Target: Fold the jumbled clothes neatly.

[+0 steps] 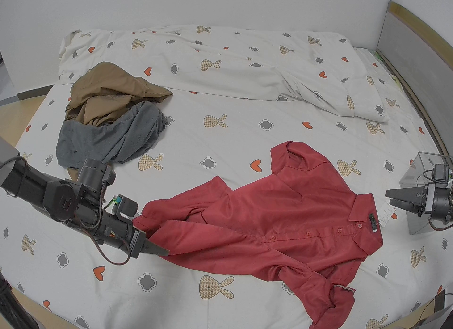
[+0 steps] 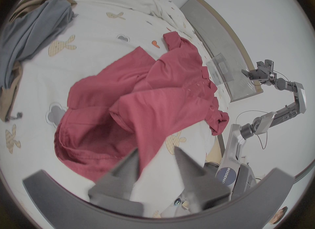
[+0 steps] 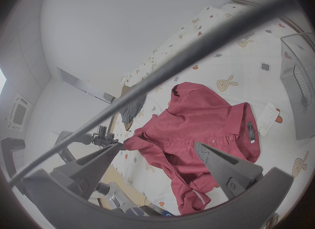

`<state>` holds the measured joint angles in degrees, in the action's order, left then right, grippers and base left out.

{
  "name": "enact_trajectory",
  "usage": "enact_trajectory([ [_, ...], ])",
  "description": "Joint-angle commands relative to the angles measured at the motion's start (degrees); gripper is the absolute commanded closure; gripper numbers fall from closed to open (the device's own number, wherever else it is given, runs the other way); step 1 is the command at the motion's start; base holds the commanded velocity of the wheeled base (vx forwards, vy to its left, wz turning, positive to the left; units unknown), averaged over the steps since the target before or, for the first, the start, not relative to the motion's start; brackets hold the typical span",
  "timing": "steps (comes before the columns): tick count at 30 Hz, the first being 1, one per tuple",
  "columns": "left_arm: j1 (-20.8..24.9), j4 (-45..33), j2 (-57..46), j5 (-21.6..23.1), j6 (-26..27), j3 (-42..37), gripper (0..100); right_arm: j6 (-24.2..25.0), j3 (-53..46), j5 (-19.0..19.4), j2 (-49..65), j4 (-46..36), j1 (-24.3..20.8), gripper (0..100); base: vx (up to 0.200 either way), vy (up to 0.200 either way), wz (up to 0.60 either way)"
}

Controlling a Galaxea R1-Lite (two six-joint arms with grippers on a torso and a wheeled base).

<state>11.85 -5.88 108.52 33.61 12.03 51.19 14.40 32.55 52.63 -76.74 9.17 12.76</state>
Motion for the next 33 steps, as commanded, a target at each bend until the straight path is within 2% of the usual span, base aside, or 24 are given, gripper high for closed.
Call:
enact_trajectory([
  [1, 0.1, 0.2, -1.3, 0.1, 0.0, -3.6, 0, 0.0, -0.4, 0.0, 0.0, 0.1, 0.1, 0, 0.0, 0.0, 0.0],
  [7, 0.0, 1.7, -4.9, 0.1, -0.1, -4.9, 0, 0.0, -0.8, 0.0, -0.1, 0.1, 0.1, 0, 0.0, 0.0, 0.0],
  [14, 1.4, 14.5, -3.6, -0.4, -0.3, -3.1, 0, 0.0, -0.8, 0.0, 0.2, 0.1, -0.1, 0, 0.0, 0.0, 0.0],
  [17, 3.1, 15.0, -1.8, -1.7, -0.2, -1.2, 0, 0.0, -0.9, 0.0, 0.2, 0.1, -0.1, 0, 0.0, 0.0, 0.0],
  [18, 4.7, 15.0, 0.5, -4.7, 0.0, 0.9, 0, 0.0, -1.0, 0.0, 0.2, 0.1, -0.1, 0, 0.0, 0.0, 0.0],
  [22, 7.4, 15.1, 5.5, -7.9, 0.0, 4.8, 0, 0.0, -1.1, 0.0, 0.3, 0.1, -0.5, 0, 0.0, 0.0, 0.0],
  [28, 10.1, 15.0, 11.6, -7.8, 0.0, 8.3, 0, 0.0, -1.1, 0.0, 0.0, 0.1, -0.6, 0, 0.0, 0.0, 0.0],
  [33, 10.4, 14.8, 14.3, -7.8, 0.0, 9.9, 0, 0.0, -1.2, 0.0, 0.0, 0.1, -0.6, 0, 0.0, 0.0, 0.0],
])
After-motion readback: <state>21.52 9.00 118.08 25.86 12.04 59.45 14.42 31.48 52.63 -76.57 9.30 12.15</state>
